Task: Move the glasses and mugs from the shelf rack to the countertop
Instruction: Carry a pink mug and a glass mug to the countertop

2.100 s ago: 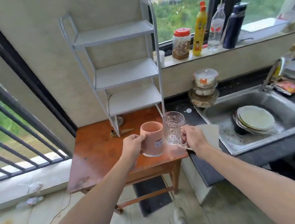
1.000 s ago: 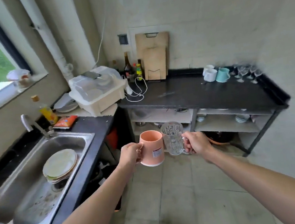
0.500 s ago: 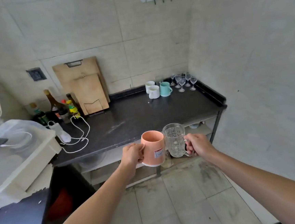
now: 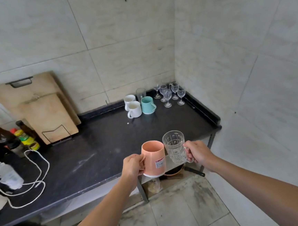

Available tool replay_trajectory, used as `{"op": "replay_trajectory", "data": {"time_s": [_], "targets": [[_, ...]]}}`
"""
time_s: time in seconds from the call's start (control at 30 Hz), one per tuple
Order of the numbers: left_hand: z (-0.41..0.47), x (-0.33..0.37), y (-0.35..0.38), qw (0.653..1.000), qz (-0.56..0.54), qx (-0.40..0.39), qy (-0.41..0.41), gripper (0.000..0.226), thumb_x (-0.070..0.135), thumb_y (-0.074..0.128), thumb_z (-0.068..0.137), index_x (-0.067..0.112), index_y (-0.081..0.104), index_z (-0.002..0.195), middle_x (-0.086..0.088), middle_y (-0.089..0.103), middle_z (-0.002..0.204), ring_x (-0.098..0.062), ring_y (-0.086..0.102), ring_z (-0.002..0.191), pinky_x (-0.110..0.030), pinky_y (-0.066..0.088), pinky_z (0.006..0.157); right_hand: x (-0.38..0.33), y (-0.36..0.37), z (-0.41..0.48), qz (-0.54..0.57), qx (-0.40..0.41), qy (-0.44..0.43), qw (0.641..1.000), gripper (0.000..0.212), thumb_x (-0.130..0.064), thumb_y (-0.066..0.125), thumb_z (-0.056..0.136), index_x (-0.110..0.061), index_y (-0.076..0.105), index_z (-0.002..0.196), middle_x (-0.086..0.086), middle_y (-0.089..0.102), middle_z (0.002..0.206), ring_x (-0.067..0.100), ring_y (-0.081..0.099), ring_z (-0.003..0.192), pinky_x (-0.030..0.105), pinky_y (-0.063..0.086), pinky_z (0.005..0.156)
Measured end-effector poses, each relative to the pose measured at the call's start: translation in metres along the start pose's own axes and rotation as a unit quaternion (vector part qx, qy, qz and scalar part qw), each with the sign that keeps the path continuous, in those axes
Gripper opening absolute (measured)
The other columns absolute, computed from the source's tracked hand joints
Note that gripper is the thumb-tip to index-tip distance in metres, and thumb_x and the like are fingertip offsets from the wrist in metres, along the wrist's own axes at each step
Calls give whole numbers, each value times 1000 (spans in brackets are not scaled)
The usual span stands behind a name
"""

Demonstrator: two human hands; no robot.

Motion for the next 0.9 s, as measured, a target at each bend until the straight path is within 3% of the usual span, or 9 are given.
{"op": "replay_trajectory", "data": {"time_s": [0.17,0.37,0.63,0.9], "targets": [[52,23,13,1000,1,-6,-13,25,10,52,91,7,59,68,-9,57,63,-22,53,60,-34,46,61,-16,-2,69,-25,-27,10,999,36,-21,48,90,-15,46,55,3,48,52,15,49,50,24,37,53],[142,49,15,1000,21,-8,-16,24,13,47,96,2,59,78,-13,58,73,-25,56,69,-36,50,67,-32,16,158,-31,-34,14,999,44,-18,48,89,-15,49,46,5,53,48,17,50,51,23,36,44],[260,81,17,997,17,-51,-48,33,14,46,99,8,50,67,-6,50,61,-22,53,68,-42,52,80,-53,44,271,-51,-29,67,996,36,-21,49,90,-13,52,55,7,61,57,15,52,54,27,39,52],[341,77,29,993,-12,-54,-100,26,13,49,98,5,50,74,-7,48,62,-22,47,66,-39,47,73,-37,73,364,-55,-31,146,987,40,-24,49,92,-13,55,54,4,61,62,18,50,58,27,41,52]]}}
Point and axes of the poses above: each hand's wrist, its own z-axis towards the middle knuckle, its own y-axis out of the palm, x = y × z, the point moved 2 cm from there along z, towards the middle knuckle
